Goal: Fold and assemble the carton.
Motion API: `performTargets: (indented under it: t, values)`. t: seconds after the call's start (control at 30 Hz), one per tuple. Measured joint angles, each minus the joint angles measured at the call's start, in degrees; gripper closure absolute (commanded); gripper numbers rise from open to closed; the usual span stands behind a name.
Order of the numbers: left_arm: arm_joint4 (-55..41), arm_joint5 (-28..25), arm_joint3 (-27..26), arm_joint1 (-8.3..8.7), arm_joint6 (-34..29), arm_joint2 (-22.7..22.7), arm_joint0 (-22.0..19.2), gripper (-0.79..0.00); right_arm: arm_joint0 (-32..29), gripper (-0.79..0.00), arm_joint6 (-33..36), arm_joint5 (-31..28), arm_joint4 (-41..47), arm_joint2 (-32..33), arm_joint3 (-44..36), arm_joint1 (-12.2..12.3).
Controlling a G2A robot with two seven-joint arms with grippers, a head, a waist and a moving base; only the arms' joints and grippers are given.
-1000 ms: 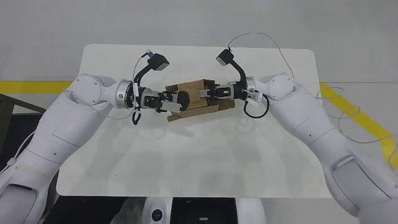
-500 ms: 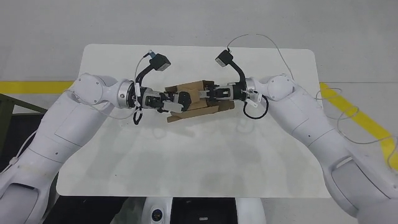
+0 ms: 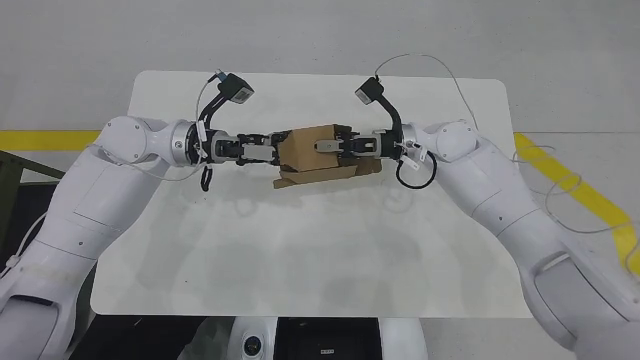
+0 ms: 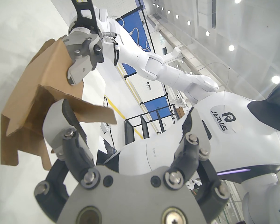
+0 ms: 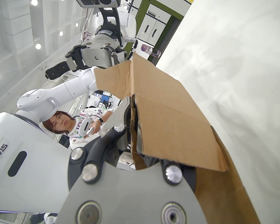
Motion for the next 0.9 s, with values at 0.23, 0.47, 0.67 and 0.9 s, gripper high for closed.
performTargets:
  t: [0.23,0.47,0.67,0.9]
  values:
    - [0.52,0.09,2.21,-0.35,-0.09,-0.70,-0.43,-0.785,-0.65,0.000,1.00,1.00,0.06,0.15,-1.43,0.14]
    - [0.82,0.37,3.40,-0.71,-0.38,-0.98,-0.52,-0.785,-1.12,0.000,2.45,2.45,0.12,-0.16,-3.90,0.24]
    - [0.45,0.87,3.16,-0.93,-0.87,-1.36,-0.27,-0.785,-1.30,0.000,3.04,3.04,0.16,-0.30,-4.83,0.28]
    - [0.27,1.39,2.92,-1.09,-1.40,-2.14,0.01,-0.785,-1.29,0.000,3.01,3.02,0.32,-0.03,-4.65,0.37]
